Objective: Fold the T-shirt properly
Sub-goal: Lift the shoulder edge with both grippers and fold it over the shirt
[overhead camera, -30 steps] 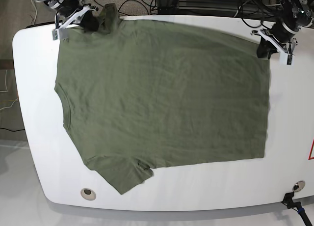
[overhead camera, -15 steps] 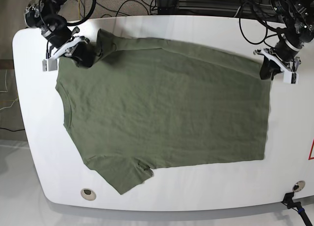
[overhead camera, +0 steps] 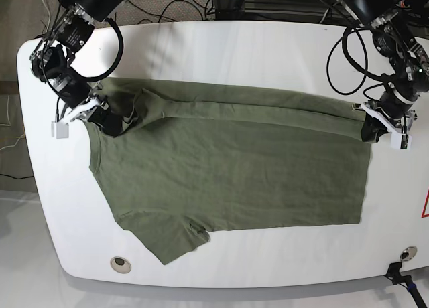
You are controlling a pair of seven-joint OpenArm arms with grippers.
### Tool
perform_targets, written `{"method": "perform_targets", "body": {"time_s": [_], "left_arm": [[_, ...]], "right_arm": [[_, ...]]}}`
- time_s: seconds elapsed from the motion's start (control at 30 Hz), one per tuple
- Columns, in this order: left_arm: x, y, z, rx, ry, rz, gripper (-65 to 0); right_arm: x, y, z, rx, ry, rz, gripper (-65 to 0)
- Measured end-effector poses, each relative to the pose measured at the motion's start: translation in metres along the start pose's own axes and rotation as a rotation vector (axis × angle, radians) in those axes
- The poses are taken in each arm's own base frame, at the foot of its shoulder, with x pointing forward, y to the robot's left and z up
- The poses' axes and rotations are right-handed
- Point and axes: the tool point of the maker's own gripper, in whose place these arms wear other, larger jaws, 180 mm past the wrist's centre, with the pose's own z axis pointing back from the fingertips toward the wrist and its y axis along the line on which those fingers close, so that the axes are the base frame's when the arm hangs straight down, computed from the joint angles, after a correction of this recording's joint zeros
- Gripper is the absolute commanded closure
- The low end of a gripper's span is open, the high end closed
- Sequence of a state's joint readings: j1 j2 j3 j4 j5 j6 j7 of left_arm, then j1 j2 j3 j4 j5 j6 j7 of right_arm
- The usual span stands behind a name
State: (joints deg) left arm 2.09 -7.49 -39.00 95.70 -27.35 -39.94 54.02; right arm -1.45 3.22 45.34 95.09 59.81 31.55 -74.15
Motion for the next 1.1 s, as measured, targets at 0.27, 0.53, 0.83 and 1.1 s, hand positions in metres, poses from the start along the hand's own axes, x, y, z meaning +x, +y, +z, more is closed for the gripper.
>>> {"method": "perform_targets", "body": {"time_s": [0.27, 0.53, 0.83, 1.1], "left_arm": [[-0.011, 0.008, -0.032, -0.025, 0.048, 0.097, 0.0], [-0.003, 0.005, -0.054, -0.067, 0.04, 0.158, 0.0], [-0.007, -0.001, -0.07, -0.109, 0.026, 0.152, 0.0], [0.003, 0.016, -0.064, -0.081, 0.011, 0.122, -4.5]], "right_arm": [[0.023, -0.015, -0.017, 0.025, -0.013, -0.048, 0.0], [0.037, -0.02, -0.028, -0.035, 0.009, 0.007, 0.0], [0.032, -0.032, -0.039, -0.047, 0.023, -0.041, 0.0], [0.034, -0.027, -0.046, -0.044, 0.053, 0.015, 0.0]]}}
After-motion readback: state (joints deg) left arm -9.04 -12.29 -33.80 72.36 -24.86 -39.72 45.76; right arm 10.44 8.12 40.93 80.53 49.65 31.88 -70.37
